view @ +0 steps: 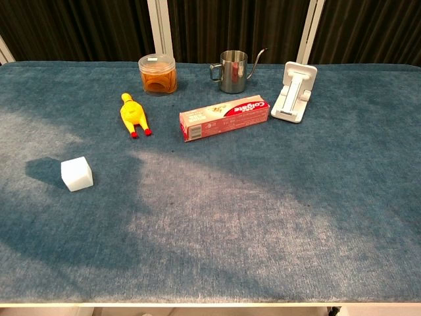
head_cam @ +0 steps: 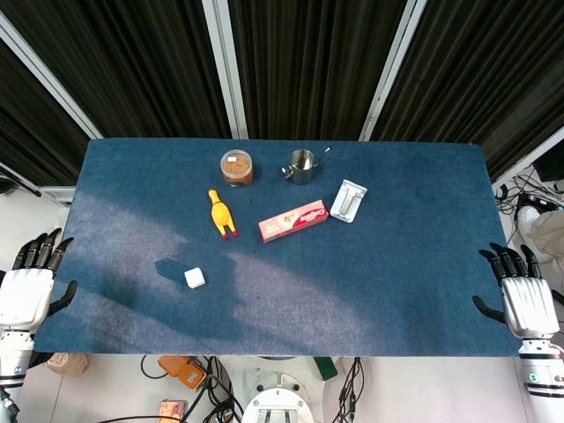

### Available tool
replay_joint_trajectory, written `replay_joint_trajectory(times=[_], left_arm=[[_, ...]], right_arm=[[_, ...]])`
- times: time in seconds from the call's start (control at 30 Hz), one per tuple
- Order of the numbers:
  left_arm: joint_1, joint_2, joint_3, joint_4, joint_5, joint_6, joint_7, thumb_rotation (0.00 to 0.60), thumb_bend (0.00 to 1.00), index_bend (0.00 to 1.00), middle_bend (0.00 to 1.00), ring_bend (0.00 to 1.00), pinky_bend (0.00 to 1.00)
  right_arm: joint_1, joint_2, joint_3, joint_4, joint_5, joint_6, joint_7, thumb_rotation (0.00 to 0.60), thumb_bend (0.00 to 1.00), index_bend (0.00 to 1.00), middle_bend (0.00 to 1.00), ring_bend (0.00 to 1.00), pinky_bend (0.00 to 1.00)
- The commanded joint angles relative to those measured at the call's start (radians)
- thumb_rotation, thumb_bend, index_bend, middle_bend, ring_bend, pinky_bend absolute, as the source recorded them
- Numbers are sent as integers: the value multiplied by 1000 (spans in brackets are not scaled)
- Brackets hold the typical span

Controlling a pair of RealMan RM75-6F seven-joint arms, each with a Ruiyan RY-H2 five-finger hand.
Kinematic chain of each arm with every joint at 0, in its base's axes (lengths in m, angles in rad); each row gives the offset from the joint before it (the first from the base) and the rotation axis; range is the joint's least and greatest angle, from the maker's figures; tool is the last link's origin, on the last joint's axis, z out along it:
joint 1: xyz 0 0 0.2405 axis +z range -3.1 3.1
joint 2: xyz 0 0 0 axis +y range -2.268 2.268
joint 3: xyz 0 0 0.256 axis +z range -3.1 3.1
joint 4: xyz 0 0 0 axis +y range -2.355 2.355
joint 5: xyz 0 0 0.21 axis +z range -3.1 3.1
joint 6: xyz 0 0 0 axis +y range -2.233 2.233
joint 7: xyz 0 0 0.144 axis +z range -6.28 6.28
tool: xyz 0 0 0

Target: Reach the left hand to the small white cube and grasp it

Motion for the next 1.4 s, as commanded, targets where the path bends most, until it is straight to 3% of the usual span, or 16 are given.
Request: replay_joint_trajectory(times=[0.03, 0.6, 0.93, 1.4], left_arm=[[0, 1, 0, 0, -1, -1, 1, 600, 340, 138, 28, 0, 104], [-1, -22, 7, -37, 17, 4, -4, 600, 340, 138, 28, 0, 104], [-45, -137, 28, -60, 45, -70, 19, 600, 314, 138, 37, 0, 104], [-144, -325, 2, -8, -40, -234, 73, 600, 248, 138, 37, 0, 104]], right_arm=[[0, 0, -1, 0, -2, 1, -1, 600, 309, 257, 187, 191, 93], [-7, 3, -2, -8, 1, 10, 6, 600, 309, 258, 187, 191, 93], [-8, 7, 3, -14, 21, -2, 20, 600, 309, 258, 187, 191, 93], [-4, 6, 4, -15, 23, -10, 22, 600, 309, 259, 187, 191, 93]])
